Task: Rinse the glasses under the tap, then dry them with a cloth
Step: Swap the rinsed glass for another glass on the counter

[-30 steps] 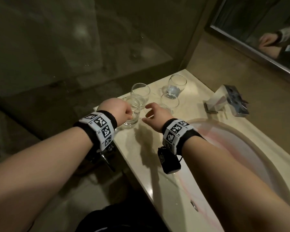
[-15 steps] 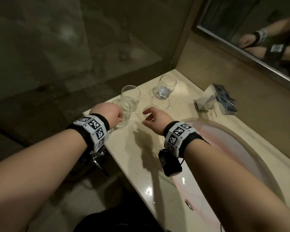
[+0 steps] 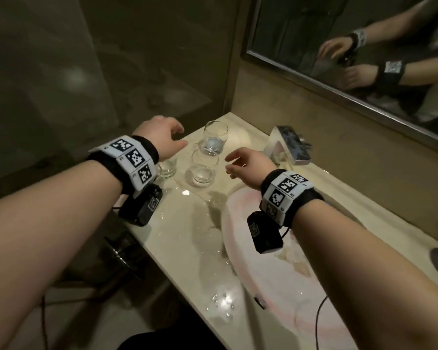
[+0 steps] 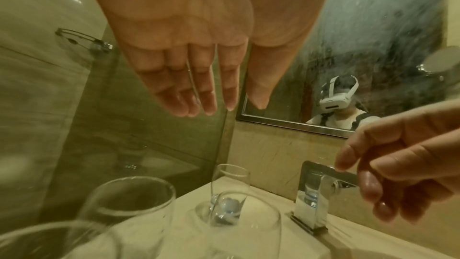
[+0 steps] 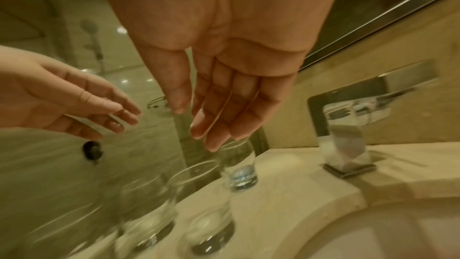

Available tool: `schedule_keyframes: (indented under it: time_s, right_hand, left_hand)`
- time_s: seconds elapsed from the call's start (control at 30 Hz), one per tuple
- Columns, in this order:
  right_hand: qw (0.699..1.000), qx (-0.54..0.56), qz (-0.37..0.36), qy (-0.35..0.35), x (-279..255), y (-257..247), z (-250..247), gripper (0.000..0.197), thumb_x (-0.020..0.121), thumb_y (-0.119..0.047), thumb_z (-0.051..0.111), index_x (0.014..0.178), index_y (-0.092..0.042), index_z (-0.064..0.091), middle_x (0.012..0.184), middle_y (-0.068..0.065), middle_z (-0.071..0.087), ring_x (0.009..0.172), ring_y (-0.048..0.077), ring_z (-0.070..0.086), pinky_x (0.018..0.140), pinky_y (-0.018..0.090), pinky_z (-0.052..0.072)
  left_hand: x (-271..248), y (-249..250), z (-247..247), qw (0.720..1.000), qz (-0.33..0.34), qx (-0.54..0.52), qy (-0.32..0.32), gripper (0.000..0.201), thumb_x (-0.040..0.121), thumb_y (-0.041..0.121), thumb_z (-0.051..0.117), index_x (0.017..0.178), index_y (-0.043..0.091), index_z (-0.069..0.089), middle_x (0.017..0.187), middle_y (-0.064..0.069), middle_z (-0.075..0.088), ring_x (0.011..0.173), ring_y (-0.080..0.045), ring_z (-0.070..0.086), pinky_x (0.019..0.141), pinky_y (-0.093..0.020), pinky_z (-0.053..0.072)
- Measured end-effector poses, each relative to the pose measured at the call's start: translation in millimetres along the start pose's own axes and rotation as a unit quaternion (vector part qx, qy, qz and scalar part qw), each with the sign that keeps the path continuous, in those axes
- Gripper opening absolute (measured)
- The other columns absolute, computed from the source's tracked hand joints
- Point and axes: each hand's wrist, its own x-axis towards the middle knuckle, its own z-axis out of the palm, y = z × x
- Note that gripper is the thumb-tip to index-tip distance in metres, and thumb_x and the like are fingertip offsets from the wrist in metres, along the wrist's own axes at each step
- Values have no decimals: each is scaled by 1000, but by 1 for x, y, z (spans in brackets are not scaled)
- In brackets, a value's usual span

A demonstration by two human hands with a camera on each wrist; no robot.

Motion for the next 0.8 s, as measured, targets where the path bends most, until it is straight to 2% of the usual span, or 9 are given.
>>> schedule_keyframes:
  time_s: [0.13, 0.27, 0.43, 0.63, 0.73, 0.8]
  right_hand:
    - [999, 11, 31, 42, 12, 16, -25, 19, 91, -20, 58, 110, -17, 59, 97, 3, 71, 87, 15, 67, 86, 31, 52]
    - [997, 14, 59, 52, 32, 26, -38, 12, 91, -21, 58, 102, -21, 58, 95, 3, 71, 86, 16, 68, 86, 31, 52]
    - [996, 15, 84, 32, 61, 36, -38, 7, 91, -23, 58, 98, -24, 57, 94, 1, 71, 86, 16, 68, 86, 35, 53]
    - [993, -34, 110, 6, 85, 41, -37, 7, 91, -31, 58, 98, -30, 56, 100, -5, 67, 91, 13, 65, 89, 33, 52]
    - [991, -38, 125, -7, 93, 43, -36, 6, 91, -31, 58, 96, -31, 57, 98, -6, 67, 90, 13, 66, 90, 35, 52]
    - [991, -35, 128, -10, 96, 42, -37, 5, 91, -31, 58, 96, -30, 57, 98, -5, 68, 90, 14, 66, 89, 35, 52]
  left_hand:
    - [48, 25, -4, 999, 15, 12, -35, 50, 85, 42, 63, 129, 20, 52, 132, -5, 53, 117, -24, 53, 98, -36, 43]
    - [106, 42, 4, 997, 5, -6, -73, 62, 82, 44, 66, 133, 16, 47, 134, -7, 52, 121, -26, 51, 100, -38, 43]
    - [164, 51, 29, 989, -2, 40, -141, 81, 78, 49, 69, 144, 21, 31, 145, -15, 34, 129, -34, 41, 105, -43, 37]
    - [206, 55, 59, 952, 48, 169, -250, 98, 72, 54, 72, 149, 24, 19, 150, -17, 24, 133, -38, 34, 107, -49, 35]
    - [214, 56, 69, 934, 79, 188, -293, 95, 74, 49, 72, 149, 24, 20, 151, -13, 27, 133, -35, 36, 105, -42, 38]
    - [218, 58, 73, 924, 81, 183, -325, 91, 75, 41, 75, 148, 23, 23, 149, -13, 31, 130, -34, 39, 100, -39, 39]
